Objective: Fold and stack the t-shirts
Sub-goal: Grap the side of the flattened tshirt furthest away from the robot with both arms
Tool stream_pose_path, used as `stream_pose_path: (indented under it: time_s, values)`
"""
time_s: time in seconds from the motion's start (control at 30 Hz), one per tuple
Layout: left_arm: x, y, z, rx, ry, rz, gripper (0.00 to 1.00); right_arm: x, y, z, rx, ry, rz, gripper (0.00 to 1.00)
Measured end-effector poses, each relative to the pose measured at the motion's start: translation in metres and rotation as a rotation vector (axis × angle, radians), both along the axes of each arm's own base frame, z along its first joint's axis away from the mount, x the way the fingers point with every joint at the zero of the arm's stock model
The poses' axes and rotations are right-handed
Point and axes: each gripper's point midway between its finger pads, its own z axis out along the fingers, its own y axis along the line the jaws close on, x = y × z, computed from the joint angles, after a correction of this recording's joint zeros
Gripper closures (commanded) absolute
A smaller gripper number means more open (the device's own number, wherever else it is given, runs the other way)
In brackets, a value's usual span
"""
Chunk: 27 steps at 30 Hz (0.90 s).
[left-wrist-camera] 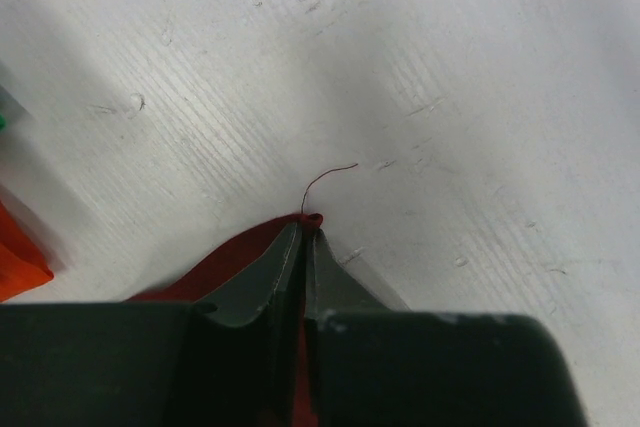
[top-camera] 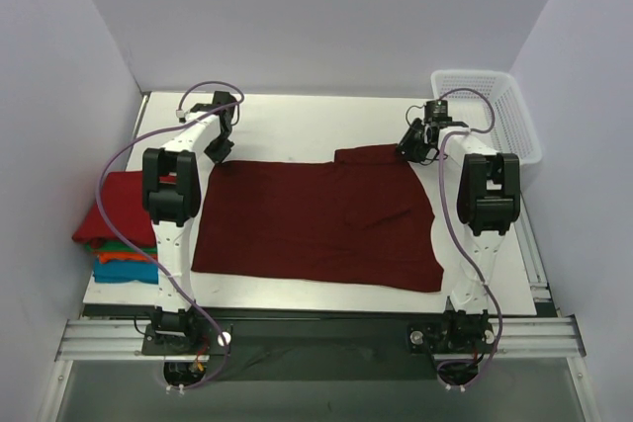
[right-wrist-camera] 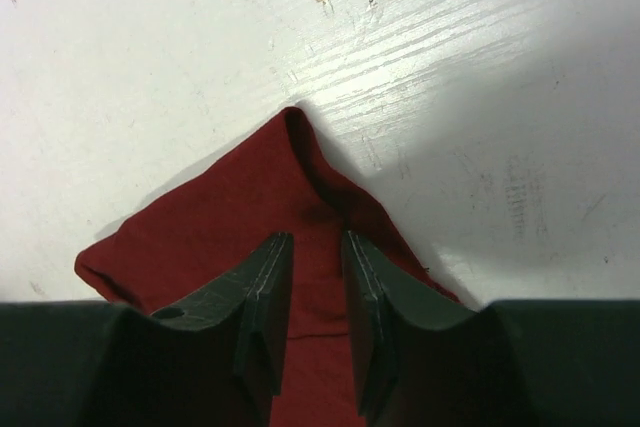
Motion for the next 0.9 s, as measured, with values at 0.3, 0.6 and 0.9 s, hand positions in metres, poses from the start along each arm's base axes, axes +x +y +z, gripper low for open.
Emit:
stream_pose_path:
  time_s: [0.3,0.6,0.9]
  values:
    - [0.0007,-0.0001,0.0,0.0,-0.001,-0.005,0.88,0.0009,0.0001,-0.0007,0.001,-0.006,-0.002,0.77]
    - [0.0008,-0.0002,-0.0001,0.0,-0.001,-0.007,0.89,0.0001,-0.0024,-0.0048,-0.026,-0.009,-0.004,0.76]
    - [0.001,-0.0003,-0.0003,0.0,-0.002,-0.008,0.94,-0.0018,-0.0018,-0.0067,-0.05,-0.002,0.0,0.82]
